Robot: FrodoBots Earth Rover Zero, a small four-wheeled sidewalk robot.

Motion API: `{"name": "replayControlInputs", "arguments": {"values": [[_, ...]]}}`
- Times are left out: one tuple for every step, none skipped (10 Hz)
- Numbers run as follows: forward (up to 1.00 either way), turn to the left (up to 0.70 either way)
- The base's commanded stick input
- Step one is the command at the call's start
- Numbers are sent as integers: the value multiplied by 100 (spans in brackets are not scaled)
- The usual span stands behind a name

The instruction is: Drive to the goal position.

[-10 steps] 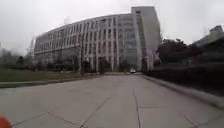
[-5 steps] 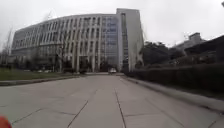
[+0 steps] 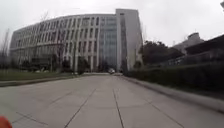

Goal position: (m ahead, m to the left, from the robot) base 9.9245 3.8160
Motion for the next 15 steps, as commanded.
{"name": "replayControlInputs", "arguments": {"values": [[70,0],[70,0],[70,0],[70,0],[70,0],[70,0],[70,0],[70,0],[70,0],[70,0],[70,0],[70,0],[70,0],[70,0],[70,0]]}}
